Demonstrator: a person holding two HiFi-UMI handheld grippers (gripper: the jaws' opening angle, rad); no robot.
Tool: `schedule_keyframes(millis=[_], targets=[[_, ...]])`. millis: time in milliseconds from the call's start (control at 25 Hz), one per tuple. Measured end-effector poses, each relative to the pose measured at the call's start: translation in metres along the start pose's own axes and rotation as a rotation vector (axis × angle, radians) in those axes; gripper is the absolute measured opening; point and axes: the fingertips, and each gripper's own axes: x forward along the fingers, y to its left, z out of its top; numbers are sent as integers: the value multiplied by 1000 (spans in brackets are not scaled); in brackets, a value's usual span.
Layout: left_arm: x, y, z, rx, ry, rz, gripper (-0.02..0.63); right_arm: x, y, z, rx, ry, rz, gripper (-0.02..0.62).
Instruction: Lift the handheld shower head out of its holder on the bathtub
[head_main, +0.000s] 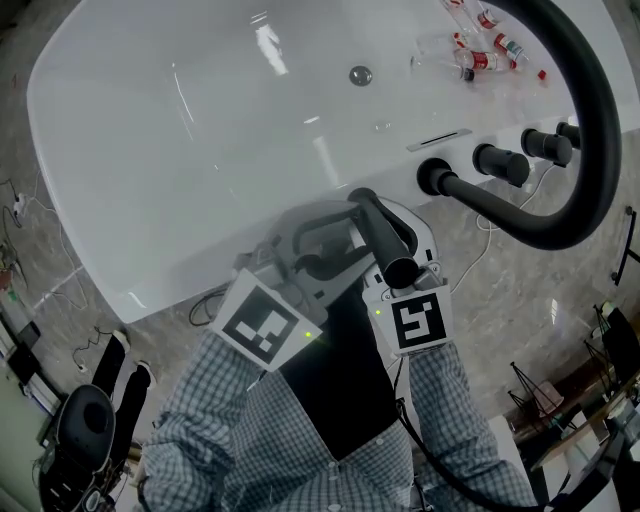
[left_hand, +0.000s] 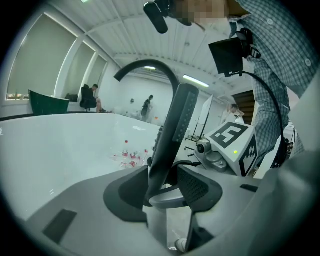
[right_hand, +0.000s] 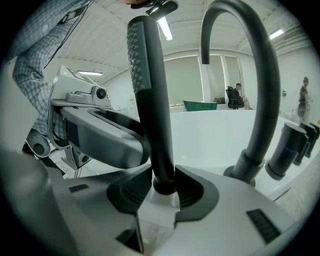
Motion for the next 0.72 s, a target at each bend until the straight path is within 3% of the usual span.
schedule_keyframes(millis=[520,720], targets=[[14,7,1,67,17,13,153,1,-2,-1,12,-14,-23,118],[9,10,9,35,-20,40,153,-2,-1,7,8,-28,-28,118]])
